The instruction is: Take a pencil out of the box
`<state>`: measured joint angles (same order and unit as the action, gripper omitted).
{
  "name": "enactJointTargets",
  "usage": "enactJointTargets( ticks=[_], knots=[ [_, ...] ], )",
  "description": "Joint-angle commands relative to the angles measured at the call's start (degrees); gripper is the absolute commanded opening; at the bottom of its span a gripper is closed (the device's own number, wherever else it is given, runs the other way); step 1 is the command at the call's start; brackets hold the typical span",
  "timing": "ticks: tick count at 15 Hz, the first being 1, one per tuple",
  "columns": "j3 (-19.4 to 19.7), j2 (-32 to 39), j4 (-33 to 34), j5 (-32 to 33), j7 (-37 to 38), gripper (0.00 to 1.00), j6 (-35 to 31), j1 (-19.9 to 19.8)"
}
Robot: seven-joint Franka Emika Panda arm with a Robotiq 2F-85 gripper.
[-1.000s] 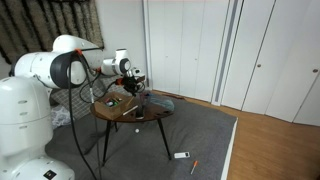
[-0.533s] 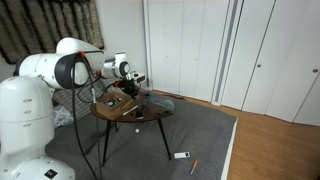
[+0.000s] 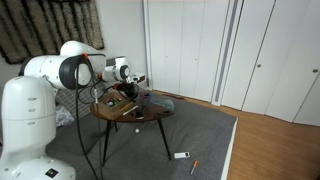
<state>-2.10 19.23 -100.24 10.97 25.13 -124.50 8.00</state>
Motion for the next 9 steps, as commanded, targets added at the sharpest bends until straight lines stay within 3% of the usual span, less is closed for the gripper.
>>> enactJointTargets(
  ticks=[1,7,8,9],
  knots=[
    [1.12,1.07,-0.31,-0.70,2.38,0.02,-2.16,0.68],
    [1.68,2.41,-0.16,-2.12,3.13,0.02,-2.69,0.50],
    [1.65,2.50,-0.07,-2.34,2.89,0.24,-2.46,0.50],
    [1.57,2.50,-0.01,-2.67,2.57,0.34,-2.22,0.45]
  ],
)
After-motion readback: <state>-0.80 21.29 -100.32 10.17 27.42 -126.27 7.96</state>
